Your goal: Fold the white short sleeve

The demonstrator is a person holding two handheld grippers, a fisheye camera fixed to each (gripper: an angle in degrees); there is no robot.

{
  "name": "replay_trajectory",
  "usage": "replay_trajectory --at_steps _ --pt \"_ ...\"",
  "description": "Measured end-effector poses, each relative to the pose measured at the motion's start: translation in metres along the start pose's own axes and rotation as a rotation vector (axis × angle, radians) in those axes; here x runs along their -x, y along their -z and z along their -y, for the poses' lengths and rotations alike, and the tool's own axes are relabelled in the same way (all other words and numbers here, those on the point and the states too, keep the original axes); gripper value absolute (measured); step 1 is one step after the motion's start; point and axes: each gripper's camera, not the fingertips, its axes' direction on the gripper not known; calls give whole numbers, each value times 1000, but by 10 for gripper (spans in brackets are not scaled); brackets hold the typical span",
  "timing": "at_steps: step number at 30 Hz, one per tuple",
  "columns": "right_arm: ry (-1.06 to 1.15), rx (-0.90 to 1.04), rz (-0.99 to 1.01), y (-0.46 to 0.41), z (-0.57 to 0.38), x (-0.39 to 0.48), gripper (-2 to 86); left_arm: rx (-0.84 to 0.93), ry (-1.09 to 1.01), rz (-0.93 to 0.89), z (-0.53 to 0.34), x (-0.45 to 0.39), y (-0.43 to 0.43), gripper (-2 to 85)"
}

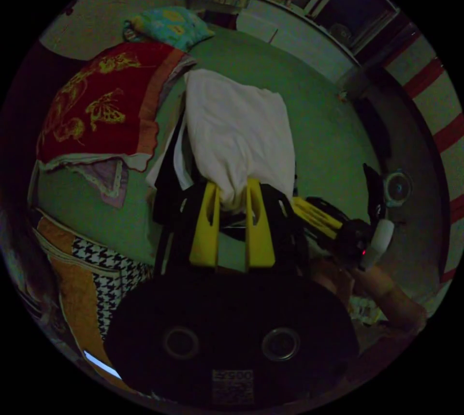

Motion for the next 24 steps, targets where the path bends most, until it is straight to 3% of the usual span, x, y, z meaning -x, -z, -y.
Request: replay_trajectory --at_steps 6,14,19,24 --pt "-38 -64 47 36 -31 -24 -14 -46 -40 -5 -13 8 36 79" --pt "-115 105 208 -9 -101 -17 -10 -44 157 5 -53 28 47 51" --pt "-224 20 285 16 -156 -36 -9 -193 93 54 -73 -24 76 13" --pt "-350 -4 280 31 -222 -55 -10 -169 120 171 -80 -70 47 -3"
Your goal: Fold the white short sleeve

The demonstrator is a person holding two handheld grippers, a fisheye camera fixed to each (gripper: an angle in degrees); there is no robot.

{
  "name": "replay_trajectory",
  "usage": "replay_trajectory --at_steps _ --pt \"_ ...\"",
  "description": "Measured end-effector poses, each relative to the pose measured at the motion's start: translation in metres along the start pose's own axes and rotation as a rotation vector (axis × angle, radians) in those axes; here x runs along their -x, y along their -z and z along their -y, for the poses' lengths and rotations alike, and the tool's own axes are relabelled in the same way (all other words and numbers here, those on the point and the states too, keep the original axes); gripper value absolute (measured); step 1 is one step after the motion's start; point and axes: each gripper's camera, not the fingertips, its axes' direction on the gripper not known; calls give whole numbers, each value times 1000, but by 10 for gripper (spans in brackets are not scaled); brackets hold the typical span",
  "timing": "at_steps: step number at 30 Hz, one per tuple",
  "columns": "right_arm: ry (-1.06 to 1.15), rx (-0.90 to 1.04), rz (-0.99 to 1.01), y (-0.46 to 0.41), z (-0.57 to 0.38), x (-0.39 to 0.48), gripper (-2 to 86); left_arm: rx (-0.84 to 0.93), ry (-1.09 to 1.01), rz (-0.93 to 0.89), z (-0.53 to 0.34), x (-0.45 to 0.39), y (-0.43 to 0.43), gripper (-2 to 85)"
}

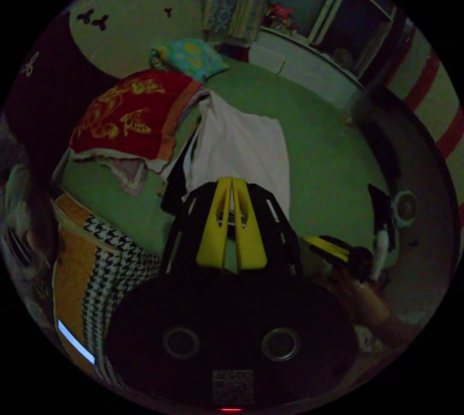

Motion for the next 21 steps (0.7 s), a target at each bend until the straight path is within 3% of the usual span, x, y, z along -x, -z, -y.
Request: replay_trajectory --at_steps 3,8,14,19,21 --pt "-94 -36 32 25 -36 -32 -10 47 119 191 -19 -3 -16 -4" --pt "-223 -128 -9 73 -89 -91 -10 53 228 284 -64 -15 -9 -5" --pt "-518 -211 -190 104 -142 -157 -10 5 65 171 -120 -106 7 -6" --pt "-674 -277 -164 118 -200 -185 -10 7 -155 119 -162 -220 3 -5" --pt "-633 -364 -180 133 -214 -186 -9 15 -196 116 -173 -255 -1 -4"
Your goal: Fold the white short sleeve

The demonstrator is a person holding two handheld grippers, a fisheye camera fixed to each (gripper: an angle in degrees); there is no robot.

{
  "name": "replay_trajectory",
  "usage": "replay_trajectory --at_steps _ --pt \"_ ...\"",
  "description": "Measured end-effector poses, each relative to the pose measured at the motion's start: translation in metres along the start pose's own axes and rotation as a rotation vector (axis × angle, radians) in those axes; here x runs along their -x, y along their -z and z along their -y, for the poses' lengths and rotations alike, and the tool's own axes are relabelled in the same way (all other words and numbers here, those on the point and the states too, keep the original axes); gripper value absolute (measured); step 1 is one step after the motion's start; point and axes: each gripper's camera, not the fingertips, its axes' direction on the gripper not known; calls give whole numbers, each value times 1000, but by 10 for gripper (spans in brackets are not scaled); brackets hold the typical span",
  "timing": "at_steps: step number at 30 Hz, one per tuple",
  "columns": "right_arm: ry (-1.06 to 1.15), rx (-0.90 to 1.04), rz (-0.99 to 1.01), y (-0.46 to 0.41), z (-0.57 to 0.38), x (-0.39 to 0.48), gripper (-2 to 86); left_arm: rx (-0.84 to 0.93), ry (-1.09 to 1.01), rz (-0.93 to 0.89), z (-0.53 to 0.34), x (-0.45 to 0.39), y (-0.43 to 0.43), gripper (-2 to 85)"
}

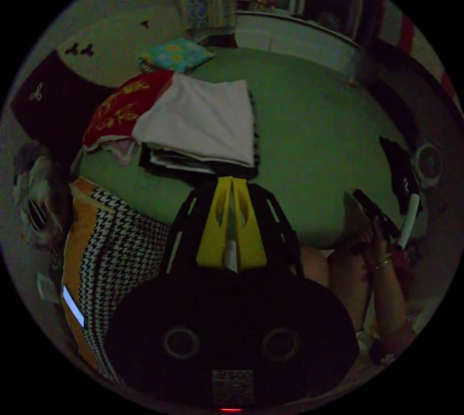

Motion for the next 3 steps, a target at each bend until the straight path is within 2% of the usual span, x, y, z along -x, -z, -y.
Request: replay_trajectory --at_steps 1,3 --pt "23 -44 -46 8 -2 -5 -10 0 -19 -22 -3 -23 0 -4" --pt "30 1 -117 9 -1 -15 -10 2 -29 -59 -6 -54 -2 -3"
